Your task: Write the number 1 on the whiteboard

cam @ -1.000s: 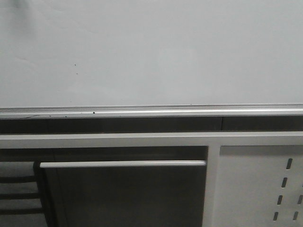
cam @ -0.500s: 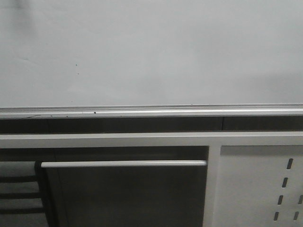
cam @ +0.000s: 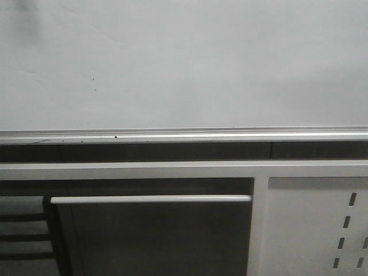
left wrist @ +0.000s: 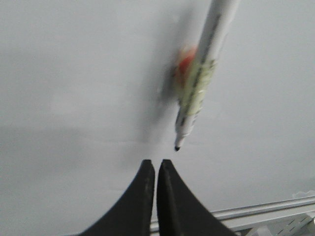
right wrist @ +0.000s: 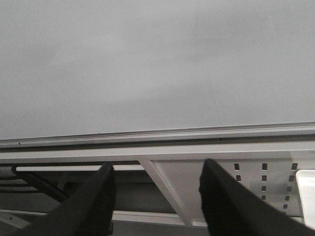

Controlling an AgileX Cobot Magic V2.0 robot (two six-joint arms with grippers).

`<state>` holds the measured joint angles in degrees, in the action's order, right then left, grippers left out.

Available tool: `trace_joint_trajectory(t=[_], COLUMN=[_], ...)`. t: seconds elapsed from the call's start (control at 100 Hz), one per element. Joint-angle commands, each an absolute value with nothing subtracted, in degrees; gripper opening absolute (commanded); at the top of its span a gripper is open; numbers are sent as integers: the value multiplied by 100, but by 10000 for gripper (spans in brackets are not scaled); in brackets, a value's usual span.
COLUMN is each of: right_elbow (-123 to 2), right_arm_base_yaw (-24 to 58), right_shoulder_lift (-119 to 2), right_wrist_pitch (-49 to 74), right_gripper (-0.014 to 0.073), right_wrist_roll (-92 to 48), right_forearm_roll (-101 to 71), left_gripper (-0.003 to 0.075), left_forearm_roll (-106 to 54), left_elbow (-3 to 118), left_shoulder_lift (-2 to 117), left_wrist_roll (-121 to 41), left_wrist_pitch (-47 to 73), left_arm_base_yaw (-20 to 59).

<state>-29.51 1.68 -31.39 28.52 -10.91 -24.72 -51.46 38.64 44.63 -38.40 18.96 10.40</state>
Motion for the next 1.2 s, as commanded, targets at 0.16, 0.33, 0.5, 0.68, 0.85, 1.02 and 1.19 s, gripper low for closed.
trace_joint_trajectory(t=[0.16,0.33,0.5,0.68,0.85,1.02,1.19], right_elbow=[-3169,-3169,-3169,-3169,-3169,-3169,-3169], right_arm_base_yaw=[172,172,172,172,172,172,172], right_shoulder_lift=[-3200,-3200,-3200,-3200,-3200,-3200,-3200], right_wrist_pitch=[2405,2405,2405,2443,2452,2369,2342], right_gripper=[365,365,365,365,365,365,365], right_wrist_roll=[-1170,-1175,-1175,-1175,-1175,-1175,-1175], right_forearm_roll=[-2522,-2522,-2522,-2522,-2522,-2522,-2522], left_gripper=[-20,-20,-20,-21,-21,-21,-20], left_forearm_roll=[-5817,-5606,-5548,-5793,-5817,-5940,-5952], left_elbow=[4104,4104,4104,3958,3707,3707,3746], left_shoulder_lift=[4525,4525,4500,4489,4531,4750,5022], left_wrist_roll=[-4908,-4908,-4888,-4888,-4899,-4899,-4899], left_wrist_pitch=[202,162,237,-350,-1292,-1962,-2059], left_arm_base_yaw=[2568,2958,2958,3032,3433,3600,3876])
